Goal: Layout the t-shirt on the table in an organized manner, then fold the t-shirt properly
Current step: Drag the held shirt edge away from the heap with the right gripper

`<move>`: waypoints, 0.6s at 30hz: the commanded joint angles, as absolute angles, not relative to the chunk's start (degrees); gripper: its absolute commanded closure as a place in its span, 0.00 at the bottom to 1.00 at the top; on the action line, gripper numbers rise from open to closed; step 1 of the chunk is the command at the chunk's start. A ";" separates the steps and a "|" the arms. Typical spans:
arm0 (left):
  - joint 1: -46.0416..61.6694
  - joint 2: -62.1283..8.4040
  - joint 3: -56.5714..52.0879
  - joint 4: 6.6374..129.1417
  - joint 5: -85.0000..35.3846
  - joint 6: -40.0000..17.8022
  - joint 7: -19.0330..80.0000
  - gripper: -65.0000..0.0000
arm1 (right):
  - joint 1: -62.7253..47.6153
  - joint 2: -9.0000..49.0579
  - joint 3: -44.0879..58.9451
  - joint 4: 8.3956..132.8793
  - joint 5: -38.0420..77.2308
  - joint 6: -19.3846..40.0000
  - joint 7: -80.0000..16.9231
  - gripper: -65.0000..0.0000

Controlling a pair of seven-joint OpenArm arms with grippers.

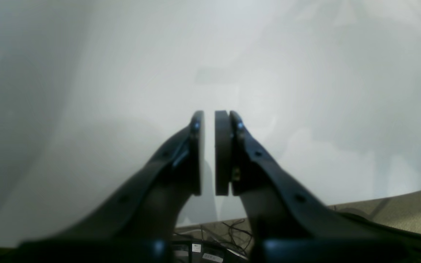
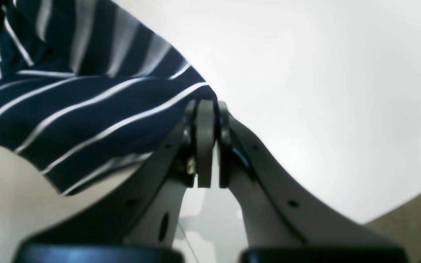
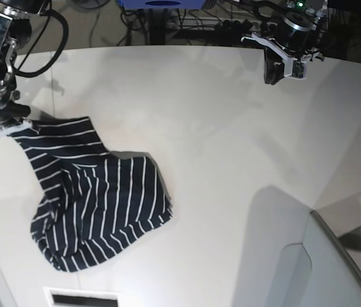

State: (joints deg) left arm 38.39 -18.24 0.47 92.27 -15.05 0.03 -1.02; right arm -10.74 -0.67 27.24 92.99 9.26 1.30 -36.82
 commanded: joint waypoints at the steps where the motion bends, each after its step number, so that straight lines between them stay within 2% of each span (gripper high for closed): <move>1: 38.81 -18.68 0.31 93.05 -15.08 0.31 -2.33 0.91 | -10.42 -0.57 28.62 93.14 9.89 1.36 -36.00 1.00; 5: 38.81 -18.68 0.22 93.05 -15.08 0.31 -2.33 0.91 | -10.59 -1.80 32.84 91.56 9.89 1.27 -36.00 1.00; 12: 38.29 -18.68 0.48 90.68 -15.08 0.31 -2.33 0.91 | -14.90 -3.74 33.80 91.56 9.89 1.27 -35.56 1.00; 18: 38.02 -18.59 0.48 89.89 -15.08 0.31 -2.33 0.91 | -14.20 -5.05 36.35 88.31 9.89 1.27 -35.74 1.00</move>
State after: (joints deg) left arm 37.63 -18.20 0.69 89.08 -15.07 0.21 -1.02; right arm -14.79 -5.61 36.05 87.20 9.91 1.34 -37.10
